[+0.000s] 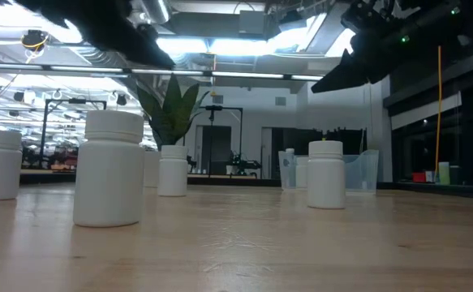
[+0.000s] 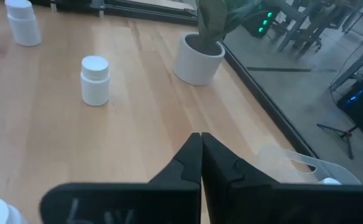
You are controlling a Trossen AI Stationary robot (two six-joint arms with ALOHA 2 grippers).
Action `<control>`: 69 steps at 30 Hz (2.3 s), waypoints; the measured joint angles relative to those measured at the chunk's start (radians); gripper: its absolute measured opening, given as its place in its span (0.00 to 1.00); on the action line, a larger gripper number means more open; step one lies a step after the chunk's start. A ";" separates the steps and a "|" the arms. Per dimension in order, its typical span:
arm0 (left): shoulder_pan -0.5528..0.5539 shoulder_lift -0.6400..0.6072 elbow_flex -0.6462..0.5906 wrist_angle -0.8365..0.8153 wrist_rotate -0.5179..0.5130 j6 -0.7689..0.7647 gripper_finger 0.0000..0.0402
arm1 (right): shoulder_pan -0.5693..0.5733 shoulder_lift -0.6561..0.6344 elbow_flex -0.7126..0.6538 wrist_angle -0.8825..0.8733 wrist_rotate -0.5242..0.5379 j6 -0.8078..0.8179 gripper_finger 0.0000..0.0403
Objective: Pick and place pill bottles into a basket
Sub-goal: Put the white pill bottle into the transparent bin
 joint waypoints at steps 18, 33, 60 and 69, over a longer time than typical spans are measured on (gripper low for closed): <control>-0.219 -0.132 0.000 -0.287 -0.165 -0.443 0.56 | 0.000 0.000 0.000 0.001 -0.017 -0.019 0.01; -0.226 -0.131 0.000 -0.166 -0.141 -0.337 0.55 | 0.000 0.000 0.000 0.005 -0.017 -0.016 0.02; -0.468 -0.152 0.000 -0.613 -0.005 -1.128 0.54 | 0.000 0.000 0.000 0.022 -0.017 0.087 0.02; -0.562 -0.151 0.000 -0.655 0.016 -1.473 0.54 | 0.000 0.000 0.000 0.021 -0.017 0.055 0.02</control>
